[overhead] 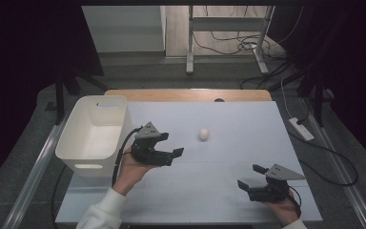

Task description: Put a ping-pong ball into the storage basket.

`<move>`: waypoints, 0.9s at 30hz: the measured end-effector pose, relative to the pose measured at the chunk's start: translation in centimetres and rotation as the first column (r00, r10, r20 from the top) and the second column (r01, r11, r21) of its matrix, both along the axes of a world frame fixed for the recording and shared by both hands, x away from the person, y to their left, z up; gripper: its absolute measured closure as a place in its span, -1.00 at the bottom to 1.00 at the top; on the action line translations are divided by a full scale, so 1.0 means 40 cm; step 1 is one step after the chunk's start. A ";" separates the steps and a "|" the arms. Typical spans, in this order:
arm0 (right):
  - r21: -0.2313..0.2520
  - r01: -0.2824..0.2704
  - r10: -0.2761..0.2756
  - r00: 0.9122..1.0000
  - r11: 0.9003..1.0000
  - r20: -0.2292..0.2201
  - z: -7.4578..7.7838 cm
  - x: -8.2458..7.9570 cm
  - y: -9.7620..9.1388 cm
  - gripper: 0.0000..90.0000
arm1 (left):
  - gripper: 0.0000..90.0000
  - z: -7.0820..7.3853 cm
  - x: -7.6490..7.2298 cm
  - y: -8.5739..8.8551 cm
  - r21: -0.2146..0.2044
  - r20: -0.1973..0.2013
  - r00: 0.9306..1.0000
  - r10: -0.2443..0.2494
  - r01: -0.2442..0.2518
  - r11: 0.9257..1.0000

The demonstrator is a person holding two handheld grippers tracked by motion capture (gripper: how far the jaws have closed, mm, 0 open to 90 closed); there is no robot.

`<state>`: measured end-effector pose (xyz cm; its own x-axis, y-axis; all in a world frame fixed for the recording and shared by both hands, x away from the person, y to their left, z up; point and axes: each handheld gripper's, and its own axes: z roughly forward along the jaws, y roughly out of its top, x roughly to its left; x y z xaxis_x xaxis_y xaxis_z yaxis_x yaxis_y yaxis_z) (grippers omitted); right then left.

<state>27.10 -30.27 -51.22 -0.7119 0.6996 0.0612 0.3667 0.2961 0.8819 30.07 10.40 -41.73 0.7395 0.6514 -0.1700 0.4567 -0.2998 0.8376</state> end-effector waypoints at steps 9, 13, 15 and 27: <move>-0.007 -0.002 0.002 1.000 1.000 0.000 0.001 0.001 0.000 -0.74 | -0.54 -0.017 0.016 -0.026 0.018 -0.019 1.000 -0.013 0.014 1.000; -0.004 0.000 0.000 1.000 1.000 -0.001 0.002 0.003 0.002 -0.74 | -0.53 -0.025 0.026 -0.034 0.032 -0.022 1.000 -0.007 0.008 0.999; 0.000 0.003 -0.003 1.000 1.000 0.000 0.004 0.005 0.003 -0.74 | -0.53 -0.034 0.037 -0.043 0.051 -0.023 1.000 -0.005 0.006 0.999; 0.007 -0.003 0.003 1.000 1.000 -0.002 0.003 0.012 0.006 -0.74 | -0.53 -0.054 0.070 -0.072 0.056 -0.039 0.999 -0.014 0.017 0.998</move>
